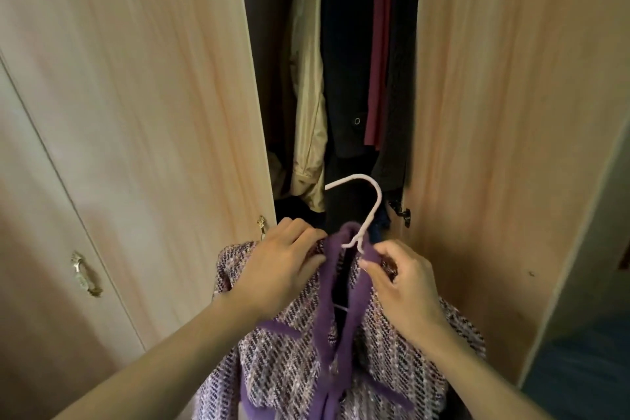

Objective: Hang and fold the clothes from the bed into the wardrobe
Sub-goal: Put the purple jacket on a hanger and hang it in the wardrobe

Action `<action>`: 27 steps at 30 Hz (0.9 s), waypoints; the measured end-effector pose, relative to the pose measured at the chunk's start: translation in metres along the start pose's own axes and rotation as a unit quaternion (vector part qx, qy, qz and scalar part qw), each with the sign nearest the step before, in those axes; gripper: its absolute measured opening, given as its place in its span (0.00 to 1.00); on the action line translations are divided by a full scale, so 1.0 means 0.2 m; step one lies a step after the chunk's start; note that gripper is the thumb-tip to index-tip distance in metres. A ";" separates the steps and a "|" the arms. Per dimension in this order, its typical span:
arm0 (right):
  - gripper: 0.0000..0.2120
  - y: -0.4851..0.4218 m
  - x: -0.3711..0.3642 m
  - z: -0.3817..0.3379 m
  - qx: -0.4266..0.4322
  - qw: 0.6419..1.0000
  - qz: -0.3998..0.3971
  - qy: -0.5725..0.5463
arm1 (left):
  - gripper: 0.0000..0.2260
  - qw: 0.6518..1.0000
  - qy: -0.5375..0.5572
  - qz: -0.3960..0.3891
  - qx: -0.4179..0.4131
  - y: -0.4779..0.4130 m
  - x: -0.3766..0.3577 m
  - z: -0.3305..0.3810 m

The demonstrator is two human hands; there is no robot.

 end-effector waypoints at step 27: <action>0.05 -0.21 -0.09 0.23 -0.045 0.998 0.039 0.027 | 0.24 0.947 -0.296 -0.127 -0.009 -0.58 -0.19 -0.97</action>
Point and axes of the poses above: each hand's wrist, its own y-axis away from the middle knuckle, its own x-axis out of the back of the hand, z = x × y, the point moved 3 cm from there along -y, towards the middle knuckle, and after that the axes turned 5 degrees about x, right-handed, at the moved point
